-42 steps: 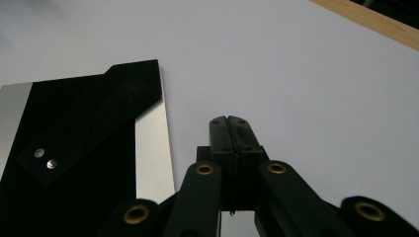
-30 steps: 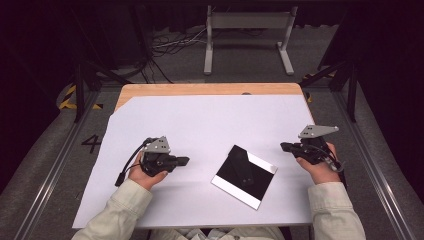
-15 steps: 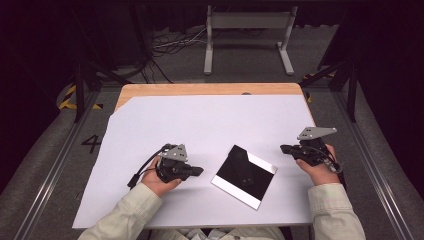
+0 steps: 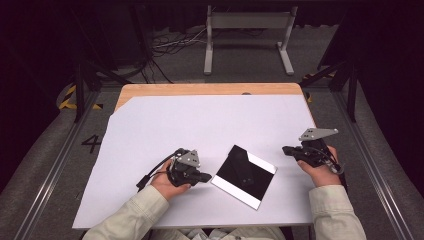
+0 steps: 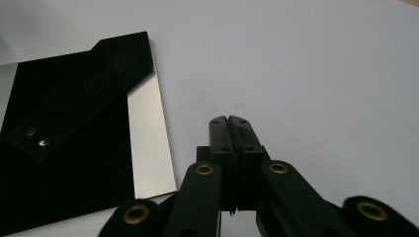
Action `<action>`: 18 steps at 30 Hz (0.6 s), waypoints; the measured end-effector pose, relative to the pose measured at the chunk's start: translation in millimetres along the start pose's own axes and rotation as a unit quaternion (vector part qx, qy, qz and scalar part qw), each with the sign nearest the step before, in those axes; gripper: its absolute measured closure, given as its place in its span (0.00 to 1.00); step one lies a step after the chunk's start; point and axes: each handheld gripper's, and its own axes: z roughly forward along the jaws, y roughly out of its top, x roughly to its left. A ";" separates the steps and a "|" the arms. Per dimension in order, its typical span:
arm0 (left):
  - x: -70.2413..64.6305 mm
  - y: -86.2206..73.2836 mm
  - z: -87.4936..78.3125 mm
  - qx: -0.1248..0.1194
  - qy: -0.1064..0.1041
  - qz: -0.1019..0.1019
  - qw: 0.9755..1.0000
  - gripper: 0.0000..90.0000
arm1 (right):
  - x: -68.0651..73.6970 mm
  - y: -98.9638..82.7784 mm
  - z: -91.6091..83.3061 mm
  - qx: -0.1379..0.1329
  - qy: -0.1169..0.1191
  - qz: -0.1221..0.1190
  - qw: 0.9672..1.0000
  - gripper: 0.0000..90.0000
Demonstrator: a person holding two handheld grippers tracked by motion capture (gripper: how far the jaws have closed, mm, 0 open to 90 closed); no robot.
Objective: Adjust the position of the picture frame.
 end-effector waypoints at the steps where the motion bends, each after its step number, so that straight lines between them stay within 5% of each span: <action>1: -0.2 0.6 2.5 0.007 -0.002 -0.001 1.000 1.00 | -0.5 -0.7 -0.3 0.000 0.002 0.004 1.000 0.99; 10: -3.4 4.3 15.3 0.040 -0.005 0.010 0.999 1.00 | -2.0 -3.9 -0.8 0.008 0.013 0.012 1.000 0.99; 18: -5.1 6.2 23.3 0.061 0.012 0.021 0.998 1.00 | -1.6 -6.0 -1.5 0.007 0.010 0.014 1.000 0.99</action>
